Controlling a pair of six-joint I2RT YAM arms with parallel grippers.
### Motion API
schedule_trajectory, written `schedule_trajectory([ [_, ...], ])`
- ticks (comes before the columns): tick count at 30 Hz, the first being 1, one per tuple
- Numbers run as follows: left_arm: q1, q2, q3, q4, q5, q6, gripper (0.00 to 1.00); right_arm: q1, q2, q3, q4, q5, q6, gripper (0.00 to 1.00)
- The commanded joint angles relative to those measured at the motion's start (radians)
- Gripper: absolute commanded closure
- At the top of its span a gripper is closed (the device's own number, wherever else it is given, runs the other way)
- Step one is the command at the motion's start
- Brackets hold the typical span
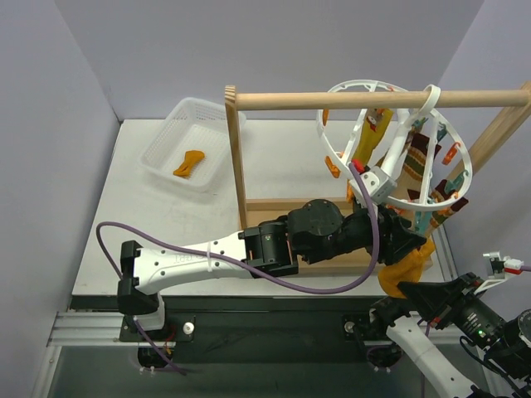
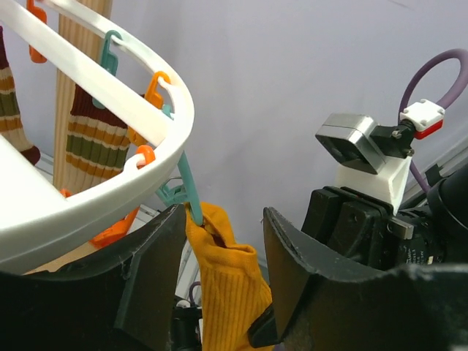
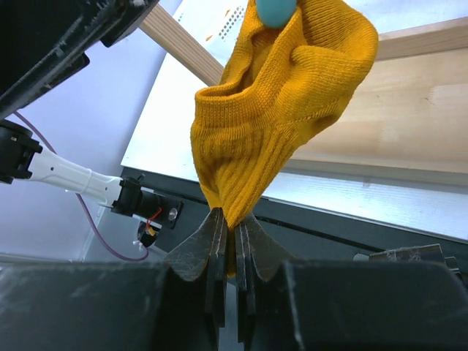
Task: Remove the socks clipped to the hanger
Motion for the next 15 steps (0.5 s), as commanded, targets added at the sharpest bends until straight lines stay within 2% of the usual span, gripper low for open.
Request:
schedule_trajectory([
  [1, -0.009, -0.04, -0.08, 0.117, -0.045, -0.006, 0.42, 0.006, 0.012, 0.008, 0.02, 0.003, -0.007, 1.0],
  [8, -0.015, -0.059, -0.161, 0.205, -0.122, 0.011, 0.36, 0.006, 0.018, -0.012, 0.02, -0.014, -0.013, 1.0],
  [12, -0.013, -0.077, -0.258, 0.343, -0.148, 0.015, 0.27, 0.005, 0.028, -0.042, 0.023, -0.071, -0.027, 1.0],
  [15, -0.013, -0.089, -0.315, 0.429, -0.124, 0.002, 0.27, 0.002, 0.034, -0.059, 0.026, -0.094, -0.039, 1.0],
])
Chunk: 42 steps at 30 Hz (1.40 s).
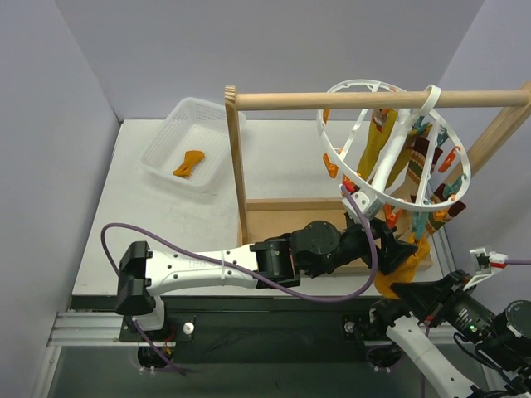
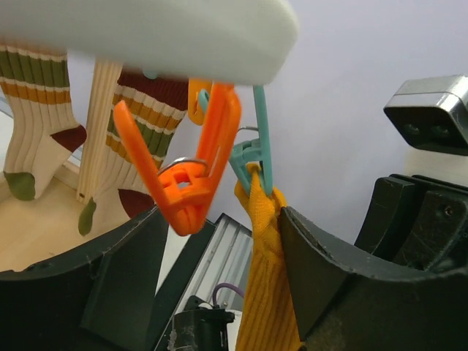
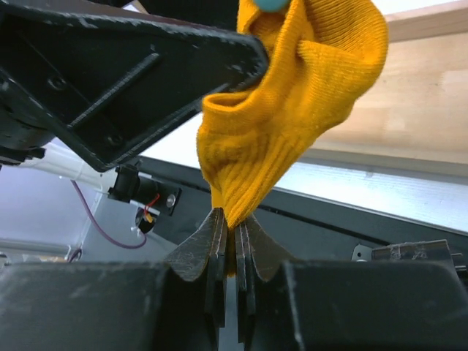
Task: Remove the socks clipped to the hanger
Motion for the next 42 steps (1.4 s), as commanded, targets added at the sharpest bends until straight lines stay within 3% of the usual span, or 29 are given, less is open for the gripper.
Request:
schedule_trajectory([
  [1, -0.003, -0.072, -0.066, 0.227, 0.0, -0.004, 0.27, 0.0, 0.033, -0.024, 0.026, -0.058, -0.032, 1.0],
  [14, 0.014, -0.224, -0.326, 0.359, 0.278, -0.068, 0.16, 0.001, 0.049, -0.023, 0.034, -0.083, -0.048, 1.0],
  [25, 0.046, -0.201, -0.323, 0.278, 0.305, -0.18, 0.14, 0.0, 0.072, -0.008, 0.066, -0.192, -0.076, 0.99],
  [35, 0.08, -0.21, -0.41, 0.37, 0.383, -0.283, 0.14, 0.0, 0.084, -0.003, 0.094, -0.227, -0.082, 0.98],
  [37, 0.088, -0.195, -0.416, 0.417, 0.448, -0.327, 0.2, 0.001, 0.085, -0.005, 0.1, -0.222, -0.081, 0.98],
  [38, 0.094, -0.189, -0.416, 0.431, 0.468, -0.34, 0.33, 0.002, 0.084, -0.005, 0.101, -0.216, -0.079, 0.98],
  [42, 0.106, -0.177, -0.422, 0.469, 0.519, -0.38, 0.63, 0.002, 0.084, -0.009, 0.108, -0.212, -0.073, 0.9],
])
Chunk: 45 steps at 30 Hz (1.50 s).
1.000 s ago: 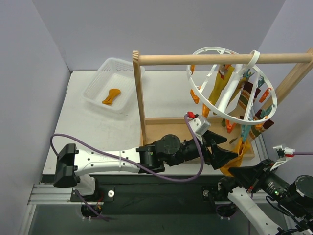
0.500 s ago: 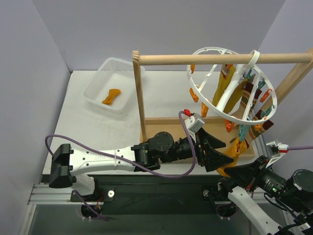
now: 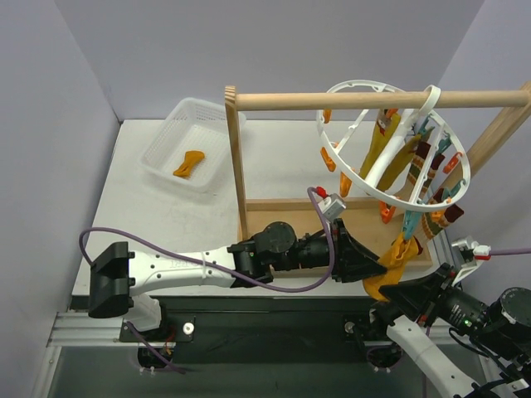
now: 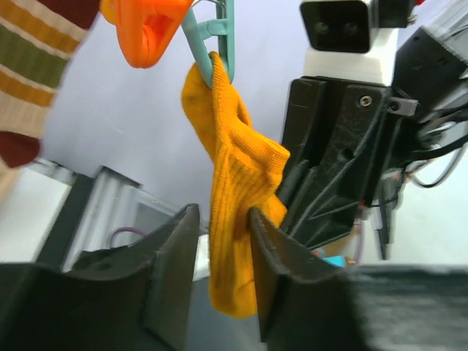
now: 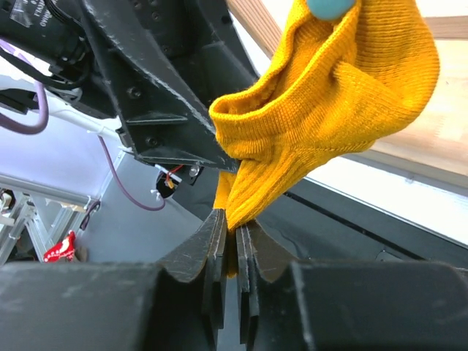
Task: Remove the socks clipped to the hanger
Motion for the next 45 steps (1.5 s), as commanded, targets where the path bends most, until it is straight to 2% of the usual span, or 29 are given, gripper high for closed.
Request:
schedule_trajectory([
  [1, 0.02, 0.003, 0.0, 0.123, 0.1, -0.074, 0.69, 0.002, 0.029, 0.0, 0.06, -0.017, -0.001, 0.88],
  [4, 0.033, 0.001, -0.017, 0.15, 0.132, -0.117, 0.94, 0.002, 0.023, -0.008, 0.06, 0.005, 0.008, 0.81],
  [6, 0.038, -0.003, -0.029, 0.163, 0.149, -0.133, 1.0, 0.002, 0.02, -0.011, 0.06, 0.025, 0.016, 0.76],
  [7, 0.038, -0.005, -0.032, 0.164, 0.151, -0.136, 1.0, 0.002, 0.017, -0.011, 0.06, 0.036, 0.019, 0.69],
  [9, 0.038, -0.012, -0.035, 0.161, 0.158, -0.136, 1.0, 0.003, 0.016, -0.003, 0.057, 0.067, 0.035, 0.62],
  [11, 0.04, -0.017, -0.037, 0.163, 0.169, -0.142, 1.0, 0.009, 0.013, 0.018, 0.052, 0.145, 0.054, 0.52],
  [15, 0.041, -0.025, -0.034, 0.17, 0.192, -0.153, 1.0, 0.052, 0.011, 0.067, 0.035, 0.352, 0.124, 0.47],
  [16, 0.041, -0.026, -0.032, 0.17, 0.198, -0.154, 1.0, 0.07, 0.009, 0.073, 0.035, 0.399, 0.144, 0.41],
  [18, 0.041, -0.025, -0.029, 0.173, 0.204, -0.16, 1.0, 0.13, 0.011, 0.087, 0.049, 0.516, 0.163, 0.39],
  [24, 0.047, -0.012, -0.024, 0.201, 0.229, -0.194, 1.0, 0.3, -0.006, 0.046, 0.222, 0.614, 0.131, 0.36],
  [26, 0.047, -0.009, -0.017, 0.202, 0.238, -0.199, 1.0, 0.322, 0.005, 0.043, 0.245, 0.631, 0.099, 0.33],
  [28, 0.047, -0.008, -0.009, 0.201, 0.246, -0.205, 1.0, 0.334, 0.028, 0.04, 0.267, 0.656, 0.08, 0.25],
  [34, 0.049, -0.008, -0.012, 0.21, 0.261, -0.225, 1.0, 0.37, 0.06, 0.026, 0.345, 0.699, 0.033, 0.18],
  [41, 0.047, -0.014, -0.023, 0.251, 0.286, -0.262, 1.0, 0.434, 0.117, 0.023, 0.418, 0.71, -0.006, 0.18],
  [45, 0.049, -0.031, -0.034, 0.256, 0.286, -0.265, 1.0, 0.446, 0.115, -0.009, 0.466, 0.711, 0.0, 0.21],
])
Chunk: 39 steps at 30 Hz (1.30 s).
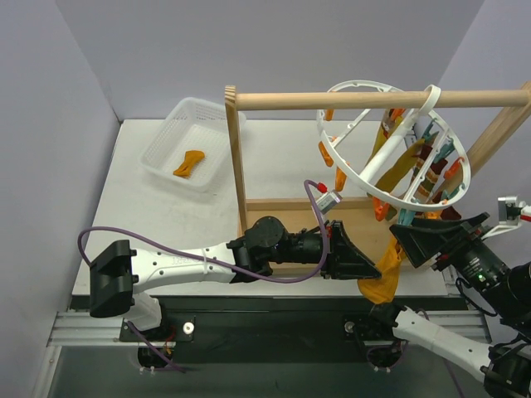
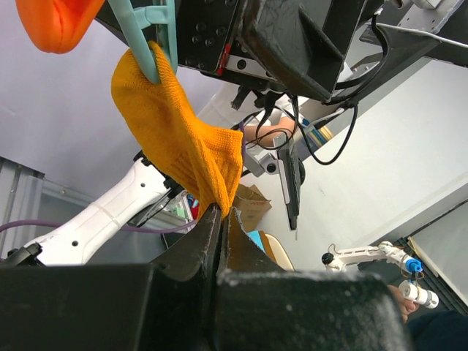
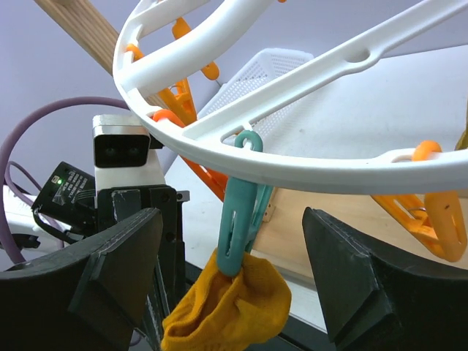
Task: Remove the socks clipped to the hanger
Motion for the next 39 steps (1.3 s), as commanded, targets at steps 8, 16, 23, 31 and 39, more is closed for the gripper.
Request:
schedule_trajectory([
  [8, 0.002, -0.041, 0.008, 0.081, 0.056, -0.026, 1.0, 0.022, 0.026, -0.095, 0.188, 0.024, -0.015, 0.31],
  [16, 0.002, -0.044, -0.011, 0.101, 0.059, -0.042, 1.0, 0.022, -0.011, -0.151, 0.278, 0.028, -0.029, 0.37],
  [23, 0.006, -0.052, -0.023, 0.103, 0.059, -0.046, 1.0, 0.022, -0.044, -0.178, 0.314, 0.031, -0.023, 0.45],
  [31, 0.015, -0.046, -0.034, 0.109, 0.059, -0.056, 1.0, 0.034, -0.077, -0.186, 0.314, 0.036, -0.023, 0.55],
  [39, 0.023, -0.043, -0.049, 0.115, 0.057, -0.065, 1.0, 0.043, -0.08, -0.18, 0.32, 0.031, -0.023, 0.68],
])
